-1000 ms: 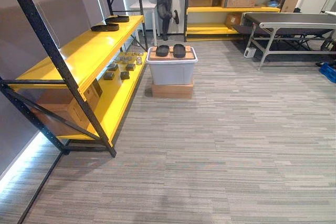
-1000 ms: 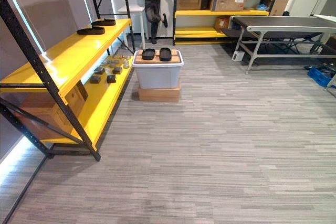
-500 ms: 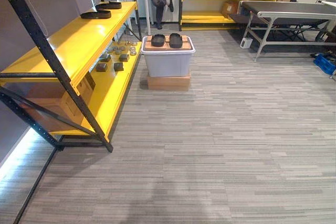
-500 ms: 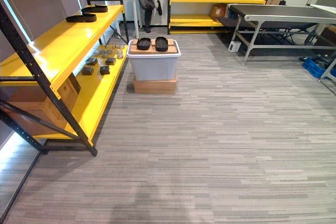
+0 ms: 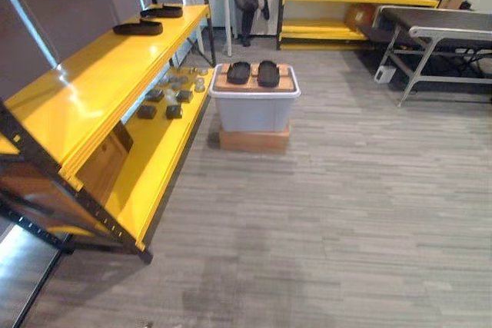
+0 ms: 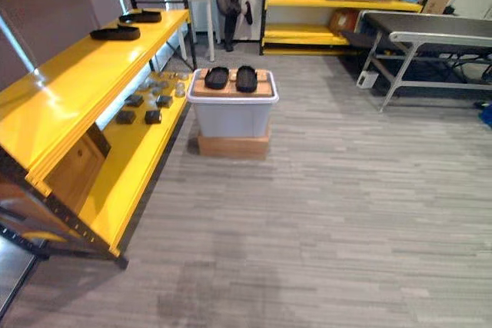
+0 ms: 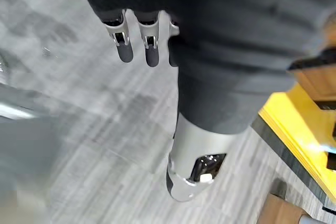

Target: Walk over and take plastic housings, then place them on the shelf

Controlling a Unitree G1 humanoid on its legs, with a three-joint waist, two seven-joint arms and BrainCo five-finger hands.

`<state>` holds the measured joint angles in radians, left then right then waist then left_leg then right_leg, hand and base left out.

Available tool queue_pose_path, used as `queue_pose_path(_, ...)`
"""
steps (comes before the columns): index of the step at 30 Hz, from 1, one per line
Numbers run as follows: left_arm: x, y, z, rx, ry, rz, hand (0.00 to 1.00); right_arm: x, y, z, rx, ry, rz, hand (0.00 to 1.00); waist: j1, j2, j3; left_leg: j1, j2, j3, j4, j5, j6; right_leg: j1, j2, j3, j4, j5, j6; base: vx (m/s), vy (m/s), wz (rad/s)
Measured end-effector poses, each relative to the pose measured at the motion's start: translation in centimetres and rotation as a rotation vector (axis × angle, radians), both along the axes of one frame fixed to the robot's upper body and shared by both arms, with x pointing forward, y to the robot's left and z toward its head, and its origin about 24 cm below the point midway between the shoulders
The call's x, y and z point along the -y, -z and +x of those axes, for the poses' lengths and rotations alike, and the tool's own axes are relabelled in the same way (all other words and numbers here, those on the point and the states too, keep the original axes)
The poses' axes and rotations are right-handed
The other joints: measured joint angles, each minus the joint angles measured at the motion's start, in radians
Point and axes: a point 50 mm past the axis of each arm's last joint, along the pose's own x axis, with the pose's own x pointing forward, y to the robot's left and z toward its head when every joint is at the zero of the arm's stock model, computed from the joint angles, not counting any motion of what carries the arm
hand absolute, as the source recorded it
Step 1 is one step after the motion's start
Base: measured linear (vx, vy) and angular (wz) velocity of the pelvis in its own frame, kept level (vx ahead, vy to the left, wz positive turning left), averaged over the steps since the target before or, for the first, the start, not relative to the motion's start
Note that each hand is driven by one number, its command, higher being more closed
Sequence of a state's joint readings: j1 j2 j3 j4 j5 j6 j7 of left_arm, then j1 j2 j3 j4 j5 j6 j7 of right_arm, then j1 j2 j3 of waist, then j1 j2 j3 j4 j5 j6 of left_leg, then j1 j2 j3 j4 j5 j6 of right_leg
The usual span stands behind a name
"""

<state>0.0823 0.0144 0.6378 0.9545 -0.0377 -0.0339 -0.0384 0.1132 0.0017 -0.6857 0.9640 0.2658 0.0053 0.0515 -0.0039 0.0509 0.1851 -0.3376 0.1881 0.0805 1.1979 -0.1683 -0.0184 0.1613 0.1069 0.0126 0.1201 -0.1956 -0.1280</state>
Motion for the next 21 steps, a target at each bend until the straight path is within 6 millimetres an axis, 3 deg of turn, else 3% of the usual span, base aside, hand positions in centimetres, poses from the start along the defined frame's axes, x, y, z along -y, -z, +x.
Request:
queue_pose_path(1, 0.7, 0.6, -1.7, -0.043, -0.022, -0.035, 0.00, -0.1, 0.0, 0.5, 0.009, 0.001, 0.006, 0.00, 0.026, -0.012, -0.001, -0.060, -0.037, 0.013, -0.189, -0.057, -0.011, 0.053, -0.037, 0.050, -0.016, -0.038, 0.017, 0.66, 0.177, -1.10)
queue_pose_path(3, 1.4, 1.0, -3.4, -0.087, -0.034, -0.061, 0.00, 0.1, -0.2, 0.8, 0.020, 0.017, -0.001, 0.00, 0.050, -0.032, -0.006, -0.082, -0.083, 0.034, -0.456, -0.060, -0.025, 0.105, -0.095, 0.091, -0.034, -0.085, 0.039, 0.63, 0.211, -0.85)
queue_pose_path(4, 1.8, 1.3, -4.5, -0.117, -0.031, -0.073, 0.00, 0.7, -0.3, 0.6, 0.024, 0.047, -0.011, 0.00, 0.065, -0.039, -0.017, -0.101, -0.106, 0.036, -0.660, -0.032, -0.026, 0.140, -0.132, 0.111, -0.044, -0.130, 0.062, 0.51, 0.195, -0.55)
queue_pose_path(5, 1.8, 1.3, -5.0, -0.129, -0.035, -0.075, 0.00, 0.7, -0.2, 0.2, 0.016, 0.062, -0.010, 0.00, 0.075, -0.053, -0.025, -0.107, -0.116, 0.062, -0.654, 0.033, -0.014, 0.154, -0.158, 0.118, -0.046, -0.152, 0.073, 0.84, 0.266, -0.39)
queue_pose_path(6, 1.7, 1.5, -5.9, -0.161, -0.054, -0.077, 0.00, 0.4, 0.2, -1.1, -0.017, 0.111, 0.011, 0.00, 0.068, -0.086, -0.076, -0.111, -0.160, 0.084, -0.627, -0.009, 0.083, 0.133, -0.197, 0.127, 0.021, -0.142, 0.094, 0.75, 0.223, -0.09)
queue_pose_path(7, 1.6, 1.5, -5.9, -0.156, -0.066, -0.076, 0.00, 0.4, 0.3, -1.5, -0.028, 0.135, 0.022, 0.00, 0.067, -0.091, -0.089, -0.110, -0.170, 0.082, -0.625, -0.018, 0.108, 0.105, -0.200, 0.130, 0.083, -0.128, 0.118, 0.94, 0.280, 0.17)
queue_pose_path(8, 1.2, 1.4, -5.5, -0.142, -0.087, -0.074, 0.00, 0.2, 0.7, -2.5, -0.053, 0.191, 0.044, 0.00, 0.068, -0.101, -0.093, -0.062, -0.193, 0.083, -0.637, -0.032, 0.148, 0.068, -0.201, 0.142, 0.232, -0.076, 0.171, 0.80, 0.246, 0.27)
queue_pose_path(9, 0.6, 1.3, -5.5, -0.140, -0.100, -0.068, 0.00, -0.2, 1.0, -3.5, -0.081, 0.236, 0.065, 0.00, 0.065, -0.124, -0.091, 0.023, -0.220, 0.079, -0.674, -0.037, 0.171, 0.028, -0.202, 0.145, 0.411, 0.035, 0.293, 0.80, 0.230, 0.22)
queue_pose_path(10, 0.4, 1.3, -5.4, -0.140, -0.099, -0.063, 0.00, -0.3, 1.1, -4.0, -0.094, 0.247, 0.071, 0.00, 0.065, -0.128, -0.089, 0.077, -0.228, 0.073, -0.703, -0.042, 0.180, -0.003, -0.198, 0.149, 0.510, 0.125, 0.388, 0.63, 0.150, 0.15)
queue_pose_path(11, 0.4, 1.2, -4.9, -0.128, -0.091, -0.061, 0.00, -0.6, 1.2, -4.5, -0.109, 0.236, 0.074, 0.00, 0.064, -0.124, -0.086, 0.155, -0.235, 0.057, -0.741, -0.049, 0.190, -0.068, -0.183, 0.157, 0.684, 0.226, 0.403, 0.59, 0.108, 0.07)
queue_pose_path(13, 0.4, 1.2, -4.1, -0.114, -0.091, -0.059, 0.00, -1.3, 1.3, -4.6, -0.138, 0.113, 0.071, 0.00, 0.031, -0.113, -0.082, 0.360, -0.233, 0.033, -0.827, -0.038, 0.212, -0.260, -0.193, 0.056, 1.061, 0.189, 0.373, 0.75, 0.053, 0.16)
queue_pose_path(14, 0.5, 1.1, -3.7, -0.103, -0.093, -0.063, 0.00, -1.4, 1.2, -4.8, -0.143, 0.096, 0.070, 0.00, 0.023, -0.106, -0.083, 0.414, -0.225, 0.028, -0.855, -0.038, 0.212, -0.303, -0.199, 0.024, 1.089, 0.162, 0.332, 0.78, -0.030, 0.23)
queue_pose_path(15, 0.5, 1.0, -2.8, -0.072, -0.105, -0.071, 0.00, -1.5, 1.2, -5.3, -0.149, 0.086, 0.067, 0.00, 0.015, -0.093, -0.088, 0.502, -0.209, 0.017, -0.922, -0.039, 0.211, -0.401, -0.211, -0.034, 1.076, 0.081, 0.249, 0.80, -0.093, 0.34)
queue_pose_path(16, 0.6, 0.8, -1.3, -0.029, -0.119, -0.080, 0.00, -1.4, 1.2, -5.8, -0.158, 0.093, 0.064, 0.00, 0.002, -0.085, -0.090, 0.569, -0.189, -0.009, -0.979, -0.053, 0.196, -0.505, -0.214, -0.081, 0.978, 0.020, 0.234, 0.68, -0.121, 0.45)
queue_pose_path(17, 0.7, 0.6, -0.4, -0.008, -0.116, -0.081, 0.00, -1.4, 1.2, -5.9, -0.162, 0.099, 0.066, 0.00, -0.008, -0.084, -0.089, 0.595, -0.178, -0.027, -1.001, -0.064, 0.189, -0.545, -0.209, -0.091, 0.907, 0.012, 0.244, 0.73, -0.206, 0.75)
queue_pose_path(18, 0.5, 0.4, 0.6, 0.022, -0.130, -0.082, 0.00, -1.4, 1.2, -6.4, -0.171, 0.120, 0.067, 0.00, -0.031, -0.079, -0.086, 0.644, -0.149, -0.057, -1.028, -0.086, 0.170, -0.601, -0.191, -0.101, 0.721, 0.013, 0.248, 0.76, -0.269, 0.75)
queue_pose_path(19, 0.6, 0.3, 0.8, 0.036, -0.146, -0.084, 0.00, -1.3, 1.2, -7.2, -0.189, 0.135, 0.063, 0.00, -0.038, -0.080, -0.086, 0.698, -0.133, -0.065, -1.035, -0.091, 0.161, -0.604, -0.177, -0.106, 0.477, 0.050, 0.221, 0.78, -0.295, 0.64)
queue_pose_path(20, 0.5, 0.3, 0.7, 0.036, -0.158, -0.083, 0.00, -1.2, 1.1, -7.7, -0.199, 0.140, 0.061, 0.00, -0.038, -0.084, -0.088, 0.724, -0.132, -0.068, -1.030, -0.092, 0.159, -0.594, -0.175, -0.106, 0.353, 0.083, 0.220, 0.85, -0.355, 0.53)
queue_pose_path(21, 1.0, 0.6, 0.1, 0.027, -0.191, -0.100, 0.00, -0.9, 1.0, -8.5, -0.218, 0.151, 0.052, 0.00, -0.048, -0.068, -0.093, 0.759, -0.111, -0.095, -0.994, -0.104, 0.137, -0.571, -0.166, -0.118, 0.299, 0.239, 0.127, 0.87, -0.351, 0.33)
